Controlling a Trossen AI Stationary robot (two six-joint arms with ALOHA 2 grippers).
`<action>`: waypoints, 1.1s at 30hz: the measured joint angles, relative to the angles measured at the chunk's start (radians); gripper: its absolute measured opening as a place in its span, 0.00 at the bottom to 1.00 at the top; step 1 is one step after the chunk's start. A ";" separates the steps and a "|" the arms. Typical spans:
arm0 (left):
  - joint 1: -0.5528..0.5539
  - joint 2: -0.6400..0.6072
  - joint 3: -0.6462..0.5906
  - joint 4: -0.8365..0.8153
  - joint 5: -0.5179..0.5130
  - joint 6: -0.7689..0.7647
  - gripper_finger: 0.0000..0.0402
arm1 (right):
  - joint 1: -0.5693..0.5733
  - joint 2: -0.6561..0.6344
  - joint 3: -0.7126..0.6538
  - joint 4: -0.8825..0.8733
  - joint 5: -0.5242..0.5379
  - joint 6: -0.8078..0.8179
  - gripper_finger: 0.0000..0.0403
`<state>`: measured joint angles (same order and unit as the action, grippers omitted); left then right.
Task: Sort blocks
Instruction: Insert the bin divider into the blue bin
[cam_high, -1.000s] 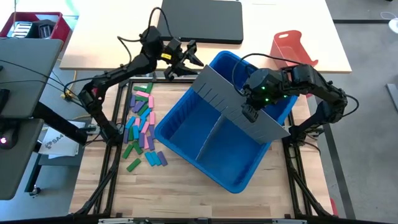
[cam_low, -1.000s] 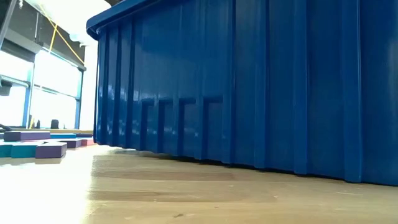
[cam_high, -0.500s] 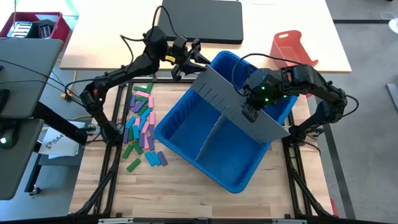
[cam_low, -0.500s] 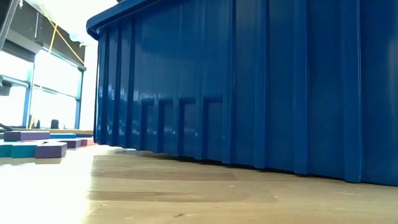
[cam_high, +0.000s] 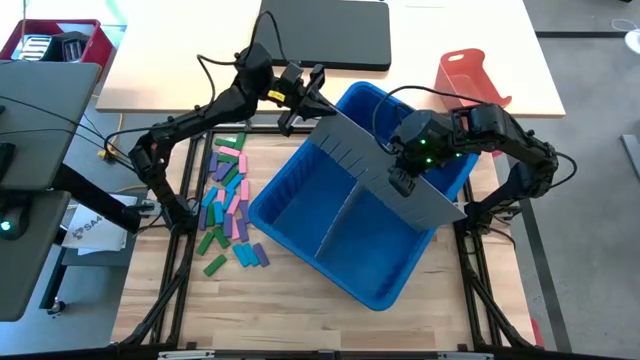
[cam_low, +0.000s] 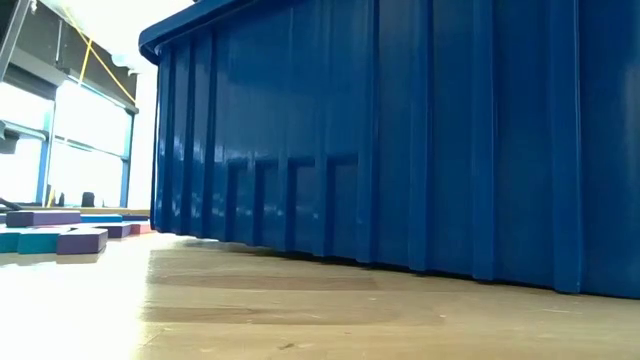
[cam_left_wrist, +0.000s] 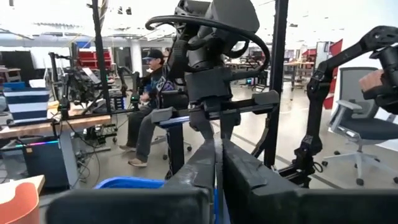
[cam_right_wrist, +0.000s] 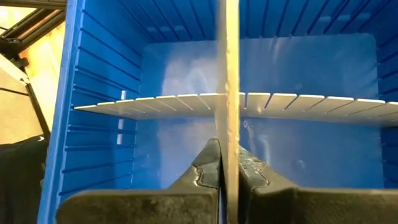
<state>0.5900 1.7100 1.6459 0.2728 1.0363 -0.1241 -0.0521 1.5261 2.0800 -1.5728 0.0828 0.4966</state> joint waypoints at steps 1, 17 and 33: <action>0.000 0.000 0.000 -0.006 0.001 0.004 0.02 | 0.000 0.000 -0.001 -0.001 0.000 0.000 0.00; 0.065 -0.002 -0.081 -0.019 0.070 0.033 0.00 | 0.077 -0.051 -0.001 0.001 -0.032 0.100 0.34; 0.091 -0.002 -0.112 0.002 0.090 0.028 0.00 | 0.411 -0.137 -0.153 0.003 0.085 0.632 0.38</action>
<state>0.6811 1.7077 1.5341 0.2747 1.1267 -0.0956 0.3594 1.3891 1.9267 -1.5698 0.1673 1.1285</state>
